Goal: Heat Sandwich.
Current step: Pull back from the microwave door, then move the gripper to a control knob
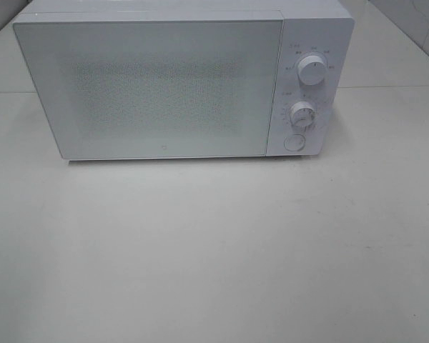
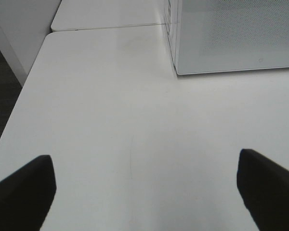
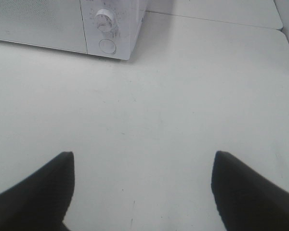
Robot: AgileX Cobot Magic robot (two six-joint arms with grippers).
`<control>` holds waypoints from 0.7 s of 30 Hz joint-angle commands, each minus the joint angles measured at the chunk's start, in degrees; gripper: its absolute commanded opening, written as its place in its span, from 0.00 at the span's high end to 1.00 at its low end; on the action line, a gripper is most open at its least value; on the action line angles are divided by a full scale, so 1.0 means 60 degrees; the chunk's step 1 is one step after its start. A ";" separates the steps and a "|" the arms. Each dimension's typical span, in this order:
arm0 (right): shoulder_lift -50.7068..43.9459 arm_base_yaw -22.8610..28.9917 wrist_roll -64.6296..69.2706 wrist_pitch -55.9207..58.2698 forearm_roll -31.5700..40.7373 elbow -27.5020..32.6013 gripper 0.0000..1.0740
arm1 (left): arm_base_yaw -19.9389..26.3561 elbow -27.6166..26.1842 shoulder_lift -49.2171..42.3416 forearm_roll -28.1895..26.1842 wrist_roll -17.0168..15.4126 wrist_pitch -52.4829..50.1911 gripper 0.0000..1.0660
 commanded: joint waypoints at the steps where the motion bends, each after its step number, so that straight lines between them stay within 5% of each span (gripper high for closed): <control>1: -0.0248 -0.0067 0.0019 -0.0086 0.0000 0.0010 0.29 | 0.0048 0.0000 -0.0277 -0.0038 -0.0067 -0.0105 0.10; 21: -0.0248 -0.0067 0.0048 -0.0086 0.0000 0.0010 0.29 | 0.0048 0.0000 -0.0277 -0.0038 -0.0067 -0.0105 0.10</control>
